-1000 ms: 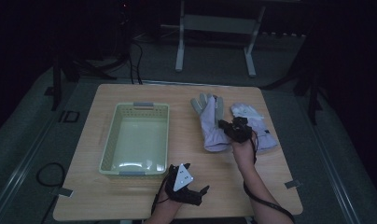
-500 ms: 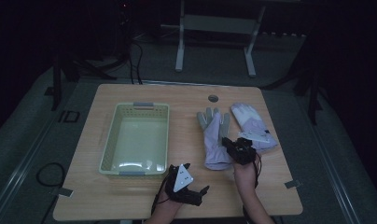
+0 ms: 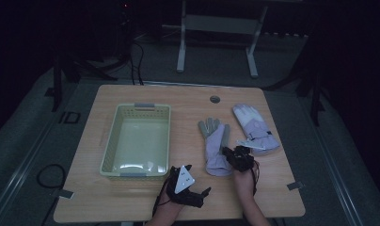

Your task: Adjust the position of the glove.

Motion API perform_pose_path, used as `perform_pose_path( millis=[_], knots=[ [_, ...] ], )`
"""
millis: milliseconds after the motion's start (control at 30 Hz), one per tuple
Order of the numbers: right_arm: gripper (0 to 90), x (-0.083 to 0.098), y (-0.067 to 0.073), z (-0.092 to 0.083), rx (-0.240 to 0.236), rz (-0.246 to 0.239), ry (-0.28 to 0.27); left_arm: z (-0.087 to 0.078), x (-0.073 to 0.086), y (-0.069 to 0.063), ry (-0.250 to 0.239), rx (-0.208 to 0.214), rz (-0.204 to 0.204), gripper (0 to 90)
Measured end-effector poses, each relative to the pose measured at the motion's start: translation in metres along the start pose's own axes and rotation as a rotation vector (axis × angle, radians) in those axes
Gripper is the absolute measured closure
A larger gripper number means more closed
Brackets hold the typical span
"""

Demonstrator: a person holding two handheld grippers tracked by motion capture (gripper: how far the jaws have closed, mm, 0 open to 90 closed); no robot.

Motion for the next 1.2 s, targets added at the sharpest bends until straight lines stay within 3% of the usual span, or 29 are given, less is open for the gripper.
perform_pose_path(
  millis=[200,300,467,600,800,1000,1133,1200],
  knots=[
    [76.3,-0.004,0.001,-0.002,-0.008,-0.042,0.003,0.000,0.000,0.000,0.002,0.003,-0.004,0.2],
    [70.1,-0.008,-0.001,-0.006,-0.034,-0.038,-0.002,0.000,0.000,0.000,0.003,0.003,-0.002,0.2],
    [60.1,-0.021,-0.008,-0.014,-0.033,-0.110,-0.027,0.000,0.000,0.000,0.002,0.006,-0.004,0.2],
    [58.8,-0.032,-0.018,-0.021,-0.051,-0.149,-0.046,0.000,0.000,0.000,0.004,0.004,-0.004,0.2],
    [52.1,-0.048,-0.041,-0.036,-0.044,-0.193,-0.076,0.000,0.000,0.001,0.007,0.004,-0.007,0.2],
    [51.6,-0.062,-0.076,-0.051,-0.021,-0.220,-0.110,0.000,0.000,0.001,0.005,0.004,-0.011,0.2],
    [51.2,-0.068,-0.100,-0.054,0.011,-0.245,-0.101,0.000,0.000,0.001,0.003,0.006,-0.016,0.2],
    [55.2,-0.069,-0.110,-0.054,-0.008,-0.235,-0.084,0.000,0.000,0.001,0.004,0.006,-0.016,0.2]
  ],
)
Point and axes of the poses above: each handheld gripper's, and its own axes: z roughly forward along the jaws, x roughly out of its underside, y roughly to its left, the point moved 8 cm from there along z, roughly forward along the jaws, and after that the axes turned 12 degrees about -z, right-handed, at the moved point
